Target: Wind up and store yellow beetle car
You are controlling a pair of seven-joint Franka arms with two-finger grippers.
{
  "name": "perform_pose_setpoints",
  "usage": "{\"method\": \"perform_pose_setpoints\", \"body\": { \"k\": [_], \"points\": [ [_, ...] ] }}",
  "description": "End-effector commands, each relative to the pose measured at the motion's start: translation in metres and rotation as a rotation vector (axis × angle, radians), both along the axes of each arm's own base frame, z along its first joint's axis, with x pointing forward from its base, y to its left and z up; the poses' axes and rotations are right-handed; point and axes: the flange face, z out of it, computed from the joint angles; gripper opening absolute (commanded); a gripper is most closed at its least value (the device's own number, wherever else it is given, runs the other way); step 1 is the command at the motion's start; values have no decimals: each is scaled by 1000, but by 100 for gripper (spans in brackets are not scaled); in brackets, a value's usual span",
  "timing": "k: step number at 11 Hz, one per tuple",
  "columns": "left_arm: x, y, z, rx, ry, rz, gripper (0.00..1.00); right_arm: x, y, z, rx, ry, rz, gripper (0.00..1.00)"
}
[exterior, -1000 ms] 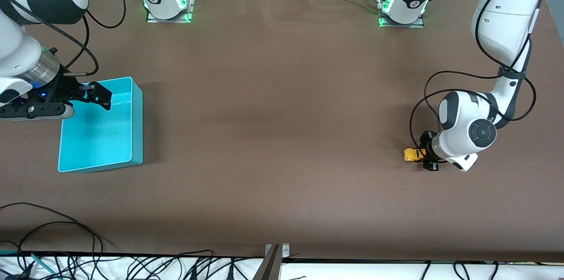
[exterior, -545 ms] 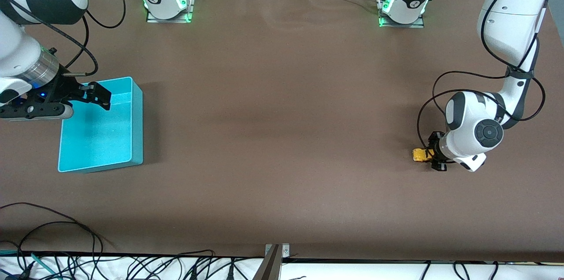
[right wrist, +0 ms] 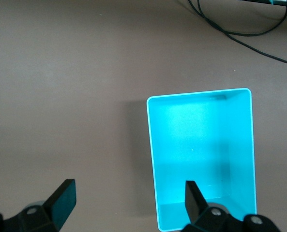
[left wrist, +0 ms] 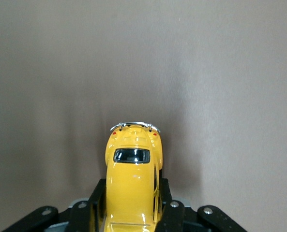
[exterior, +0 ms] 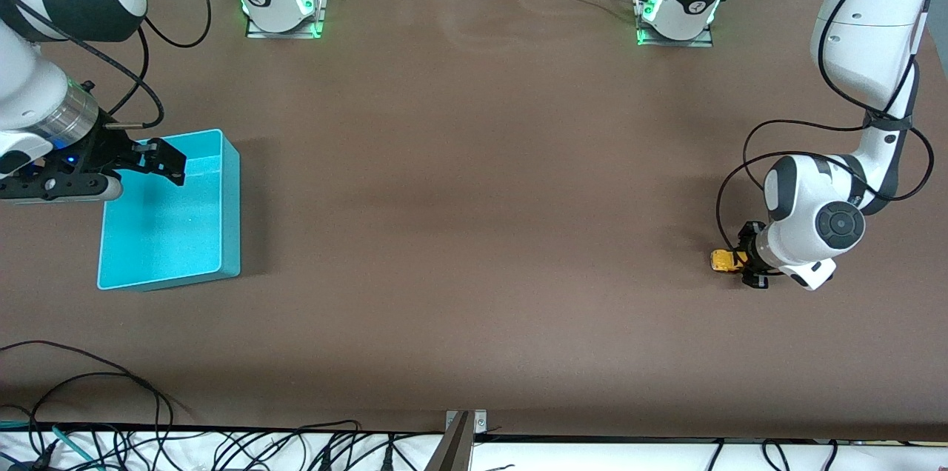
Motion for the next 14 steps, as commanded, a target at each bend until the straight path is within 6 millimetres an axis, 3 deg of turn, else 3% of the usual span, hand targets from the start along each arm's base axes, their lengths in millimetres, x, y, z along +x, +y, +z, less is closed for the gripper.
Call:
{"method": "perform_pose_setpoints", "body": {
  "k": [1, 2, 9, 10, 11, 12, 13, 14],
  "points": [
    [-16, 23, -67, 26, 86, -58, 0, 2, -3, 2, -10, -1, -3, 100],
    [-18, 33, -67, 37, 88, -54, 0, 2, -3, 2, -10, -1, -3, 100],
    [-16, 33, -63, 34, 84, -59, 0, 2, -2, 2, -9, 0, -2, 100],
    [-16, 34, -61, 35, 81, -56, 26, 2, -2, 2, -9, 0, -2, 100],
    [-15, 34, -58, 34, 76, -49, 46, 2, -2, 2, -9, 0, -2, 100],
    [-5, 36, -41, 38, 43, -32, 60, 2, -1, 2, -9, 0, 0, 100],
    [3, 33, -29, 46, 21, -4, 100, 1, -1, 3, -9, -2, 0, 100],
    [4, 36, -27, 59, 13, 37, 100, 2, -2, 2, -9, 0, -2, 100]
  ]
}}
